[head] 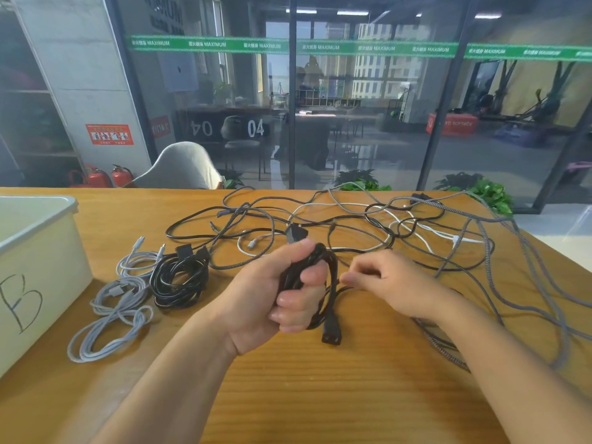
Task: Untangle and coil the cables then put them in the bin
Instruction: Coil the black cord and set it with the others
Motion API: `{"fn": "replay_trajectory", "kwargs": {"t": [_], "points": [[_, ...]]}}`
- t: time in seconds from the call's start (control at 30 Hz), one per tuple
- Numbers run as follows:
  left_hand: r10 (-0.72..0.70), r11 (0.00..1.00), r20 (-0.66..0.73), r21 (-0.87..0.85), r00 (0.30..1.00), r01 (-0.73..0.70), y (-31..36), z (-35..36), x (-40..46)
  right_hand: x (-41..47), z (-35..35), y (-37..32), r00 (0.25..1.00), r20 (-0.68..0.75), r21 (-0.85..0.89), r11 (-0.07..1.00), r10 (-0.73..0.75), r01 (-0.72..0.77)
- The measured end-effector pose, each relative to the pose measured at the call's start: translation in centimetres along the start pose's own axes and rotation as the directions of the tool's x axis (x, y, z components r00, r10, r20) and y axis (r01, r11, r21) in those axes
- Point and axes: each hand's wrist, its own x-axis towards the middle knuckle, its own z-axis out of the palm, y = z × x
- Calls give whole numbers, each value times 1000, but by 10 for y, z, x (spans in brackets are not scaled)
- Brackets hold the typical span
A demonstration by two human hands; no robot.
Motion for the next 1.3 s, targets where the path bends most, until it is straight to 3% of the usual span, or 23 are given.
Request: {"fn": "replay_trajectory", "kwargs": {"t": [0.1, 0.23, 0.33, 0.4, 0.57, 0.8, 0.97, 1.07, 1.3], "points": [[-88, 981, -44, 169, 995, 94, -5, 7, 3, -1, -12, 3, 983, -185, -81, 997, 3, -18], [-49, 928, -164, 357, 985, 106, -12, 15, 11, -4, -12, -8, 893, -439, -249, 968, -103, -11], [-17, 892, -220, 438, 975, 115, -15, 16, 13, -9, -6, -27, 829, -524, -234, 969, -196, 81], [3, 887, -287, 444, 958, 130, -18, 14, 14, -12, 1, -40, 833, -516, -169, 977, -197, 126], [87, 922, -393, 380, 915, 76, -20, 4, 15, -19, 15, -57, 932, -340, -39, 992, -125, 118], [209, 940, -462, 338, 862, -47, -20, 1, 14, -22, 24, -68, 1000, -1, 353, 935, -8, 7], [257, 932, -529, 358, 809, -62, -22, 0, 16, -26, 20, -73, 976, 216, 566, 819, -33, -98], [270, 956, -579, 254, 769, -144, -18, -6, 16, -30, 26, -80, 917, 392, 582, 790, -68, -190], [259, 965, -459, 159, 850, -208, -11, 2, 12, -30, 36, -84, 866, 496, 556, 791, -67, -257]]}}
